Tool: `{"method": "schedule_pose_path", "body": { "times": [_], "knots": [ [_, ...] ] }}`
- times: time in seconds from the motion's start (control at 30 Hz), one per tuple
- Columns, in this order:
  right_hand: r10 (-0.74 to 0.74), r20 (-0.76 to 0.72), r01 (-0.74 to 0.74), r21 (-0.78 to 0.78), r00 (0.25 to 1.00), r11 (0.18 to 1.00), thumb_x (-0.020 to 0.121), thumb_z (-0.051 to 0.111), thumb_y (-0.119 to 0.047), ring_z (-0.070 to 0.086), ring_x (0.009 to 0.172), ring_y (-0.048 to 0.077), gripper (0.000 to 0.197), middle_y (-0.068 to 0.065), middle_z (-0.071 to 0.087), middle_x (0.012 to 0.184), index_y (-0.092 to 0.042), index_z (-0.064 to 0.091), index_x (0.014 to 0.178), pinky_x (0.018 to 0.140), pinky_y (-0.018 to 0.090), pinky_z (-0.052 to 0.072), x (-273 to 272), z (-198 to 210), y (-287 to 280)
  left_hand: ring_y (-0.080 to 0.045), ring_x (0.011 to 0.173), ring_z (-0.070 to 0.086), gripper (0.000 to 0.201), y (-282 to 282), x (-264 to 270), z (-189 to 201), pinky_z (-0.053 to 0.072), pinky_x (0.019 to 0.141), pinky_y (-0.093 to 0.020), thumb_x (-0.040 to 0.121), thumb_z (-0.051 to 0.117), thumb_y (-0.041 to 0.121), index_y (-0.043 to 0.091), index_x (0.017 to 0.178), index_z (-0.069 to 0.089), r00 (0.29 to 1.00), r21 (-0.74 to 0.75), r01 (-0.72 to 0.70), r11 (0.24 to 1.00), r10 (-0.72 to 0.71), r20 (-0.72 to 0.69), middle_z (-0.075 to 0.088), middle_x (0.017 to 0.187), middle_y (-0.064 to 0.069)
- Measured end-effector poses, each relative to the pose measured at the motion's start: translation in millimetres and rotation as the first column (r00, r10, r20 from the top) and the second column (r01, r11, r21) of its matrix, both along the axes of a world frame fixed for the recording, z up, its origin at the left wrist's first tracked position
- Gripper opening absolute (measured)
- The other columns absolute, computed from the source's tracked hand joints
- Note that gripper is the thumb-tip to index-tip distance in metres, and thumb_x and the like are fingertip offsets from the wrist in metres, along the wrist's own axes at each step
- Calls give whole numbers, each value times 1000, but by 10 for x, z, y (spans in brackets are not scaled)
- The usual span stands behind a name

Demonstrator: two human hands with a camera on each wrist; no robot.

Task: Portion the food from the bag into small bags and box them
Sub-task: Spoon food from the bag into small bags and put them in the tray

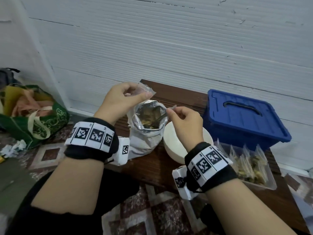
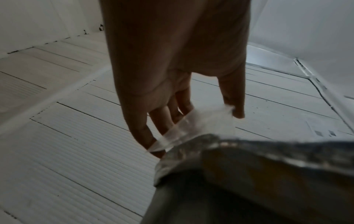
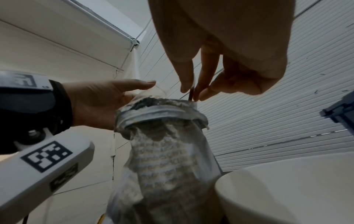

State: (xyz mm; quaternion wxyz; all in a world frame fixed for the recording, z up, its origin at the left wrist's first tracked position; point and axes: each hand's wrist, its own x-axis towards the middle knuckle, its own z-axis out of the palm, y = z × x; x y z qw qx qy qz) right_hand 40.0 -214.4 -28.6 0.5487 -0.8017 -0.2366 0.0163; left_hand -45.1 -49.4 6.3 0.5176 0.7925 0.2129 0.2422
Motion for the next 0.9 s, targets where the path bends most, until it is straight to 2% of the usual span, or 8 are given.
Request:
{"method": "schedule_pose_path", "body": {
  "times": [0.07,0.17,0.33,0.4,0.5,0.57,0.73,0.9],
  "knots": [
    [-25,94,28,-30,995,999,90,63,-28,52,69,6,16,-2,63,76,-15,72,87,65,20,37,-19,-21,66,-7,101,61,63,22,-10,-18,48,90,-25,55,73,58,20,104,69,1000,-19,22,1000,-23,-19,67,104,8],
    [0,203,7,-34,979,999,92,60,-21,57,75,11,13,-2,66,80,-13,69,89,71,25,43,-65,-9,147,-5,100,60,57,46,-21,-20,48,89,-26,57,73,57,22,101,69,998,-35,36,999,-38,-44,67,104,10],
    [10,479,12,-43,878,999,92,53,-20,59,78,20,14,-6,66,82,-18,67,91,78,44,46,-40,51,145,-7,104,63,53,61,-51,-30,49,99,-41,54,77,59,26,95,71,998,-94,53,994,-57,-41,71,102,11],
    [42,582,40,-127,812,991,91,52,-19,55,75,23,14,-4,66,79,-18,66,91,75,40,40,-5,29,114,-6,104,63,51,59,-62,-27,49,99,-41,53,77,59,27,92,71,997,-103,59,993,-63,-42,71,100,12],
    [147,668,63,-280,729,958,88,54,-17,46,71,24,12,-4,62,72,-17,65,85,67,31,19,-35,-66,118,-2,99,63,39,51,-57,-17,50,98,-38,61,79,52,27,91,70,996,-98,61,993,-66,-52,71,97,14],
    [173,630,37,-306,757,951,89,53,-19,43,72,21,13,-6,60,70,-17,65,83,67,29,16,-48,-116,138,-1,99,62,41,38,-56,-8,49,98,-36,59,78,54,28,91,70,996,-84,63,994,-68,-63,70,98,15],
    [61,401,-7,-134,914,991,93,56,-15,47,78,21,14,-9,57,72,-13,66,84,74,33,32,-25,-36,153,-2,102,61,57,14,-51,-6,48,99,-35,55,75,58,24,100,70,995,-70,75,995,-79,-62,69,104,13],
    [-46,170,47,1,984,999,93,55,-13,56,77,14,16,-7,61,72,-15,65,82,71,24,41,-22,31,161,-2,103,61,61,10,-63,2,48,99,-36,52,74,60,24,102,69,994,-78,85,993,-90,-66,69,105,13]
  ]
}}
